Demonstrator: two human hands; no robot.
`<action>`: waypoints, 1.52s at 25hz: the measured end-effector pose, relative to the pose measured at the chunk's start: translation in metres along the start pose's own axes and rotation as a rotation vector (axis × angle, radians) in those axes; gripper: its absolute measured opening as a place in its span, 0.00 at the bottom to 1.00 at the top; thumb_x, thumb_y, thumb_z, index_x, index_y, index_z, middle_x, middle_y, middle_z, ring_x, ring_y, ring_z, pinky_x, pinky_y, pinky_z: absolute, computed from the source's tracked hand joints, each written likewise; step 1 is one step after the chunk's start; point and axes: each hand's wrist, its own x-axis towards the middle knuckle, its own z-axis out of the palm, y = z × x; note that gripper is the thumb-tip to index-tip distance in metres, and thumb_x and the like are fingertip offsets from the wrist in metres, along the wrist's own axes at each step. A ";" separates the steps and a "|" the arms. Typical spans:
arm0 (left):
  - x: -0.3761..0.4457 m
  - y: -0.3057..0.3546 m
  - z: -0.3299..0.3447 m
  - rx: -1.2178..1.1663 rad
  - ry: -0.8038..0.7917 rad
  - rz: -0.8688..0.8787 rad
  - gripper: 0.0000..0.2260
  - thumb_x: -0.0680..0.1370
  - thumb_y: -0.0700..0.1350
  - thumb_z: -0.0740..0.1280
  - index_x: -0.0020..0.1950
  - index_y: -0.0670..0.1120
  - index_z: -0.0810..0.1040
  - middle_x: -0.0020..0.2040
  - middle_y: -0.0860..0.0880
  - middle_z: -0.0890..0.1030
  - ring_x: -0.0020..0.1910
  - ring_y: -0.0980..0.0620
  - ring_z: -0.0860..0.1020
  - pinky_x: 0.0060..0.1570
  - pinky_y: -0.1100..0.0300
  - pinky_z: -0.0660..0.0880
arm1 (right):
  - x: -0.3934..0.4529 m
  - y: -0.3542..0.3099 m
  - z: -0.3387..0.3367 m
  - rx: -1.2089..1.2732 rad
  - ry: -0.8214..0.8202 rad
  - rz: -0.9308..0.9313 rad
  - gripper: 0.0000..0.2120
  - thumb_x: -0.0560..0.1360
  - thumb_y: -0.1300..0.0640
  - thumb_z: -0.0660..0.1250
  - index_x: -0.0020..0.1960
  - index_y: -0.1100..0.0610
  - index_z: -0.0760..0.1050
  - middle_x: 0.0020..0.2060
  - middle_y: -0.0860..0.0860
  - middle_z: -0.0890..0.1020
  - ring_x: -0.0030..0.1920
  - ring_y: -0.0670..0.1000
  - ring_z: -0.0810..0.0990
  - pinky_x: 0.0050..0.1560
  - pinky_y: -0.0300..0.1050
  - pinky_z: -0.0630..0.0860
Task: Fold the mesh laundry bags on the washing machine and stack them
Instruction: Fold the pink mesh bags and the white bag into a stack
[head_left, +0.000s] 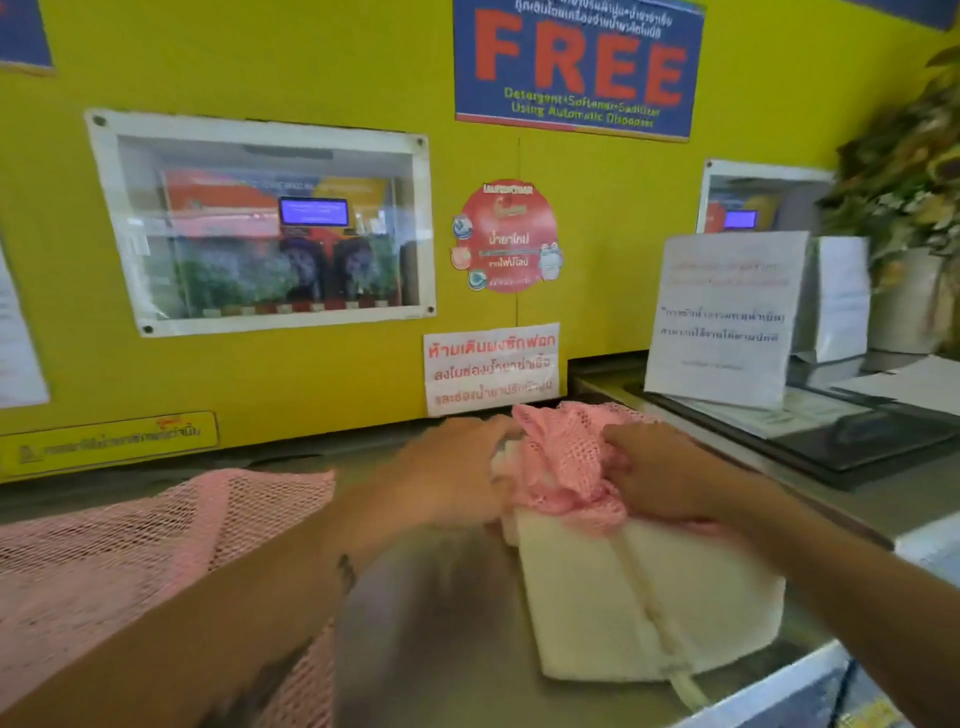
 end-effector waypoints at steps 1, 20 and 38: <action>0.008 0.008 0.010 -0.063 -0.074 -0.015 0.32 0.74 0.57 0.67 0.76 0.57 0.60 0.64 0.51 0.77 0.60 0.49 0.76 0.58 0.55 0.73 | 0.002 0.004 0.012 0.059 0.095 -0.035 0.06 0.73 0.54 0.60 0.37 0.48 0.65 0.39 0.47 0.75 0.47 0.56 0.77 0.44 0.45 0.70; -0.131 -0.182 -0.140 -0.085 0.785 -0.265 0.19 0.71 0.40 0.56 0.55 0.55 0.78 0.39 0.46 0.80 0.31 0.51 0.73 0.33 0.63 0.69 | 0.086 -0.065 -0.043 0.628 0.180 -0.118 0.15 0.73 0.73 0.60 0.34 0.59 0.77 0.24 0.45 0.79 0.28 0.44 0.74 0.34 0.40 0.69; -0.171 -0.162 -0.080 0.071 -0.030 -0.456 0.12 0.80 0.50 0.63 0.42 0.44 0.78 0.36 0.53 0.76 0.38 0.51 0.77 0.37 0.57 0.72 | 0.061 -0.212 0.007 0.060 -0.147 -0.551 0.08 0.76 0.62 0.62 0.38 0.56 0.74 0.37 0.49 0.78 0.42 0.54 0.78 0.46 0.54 0.75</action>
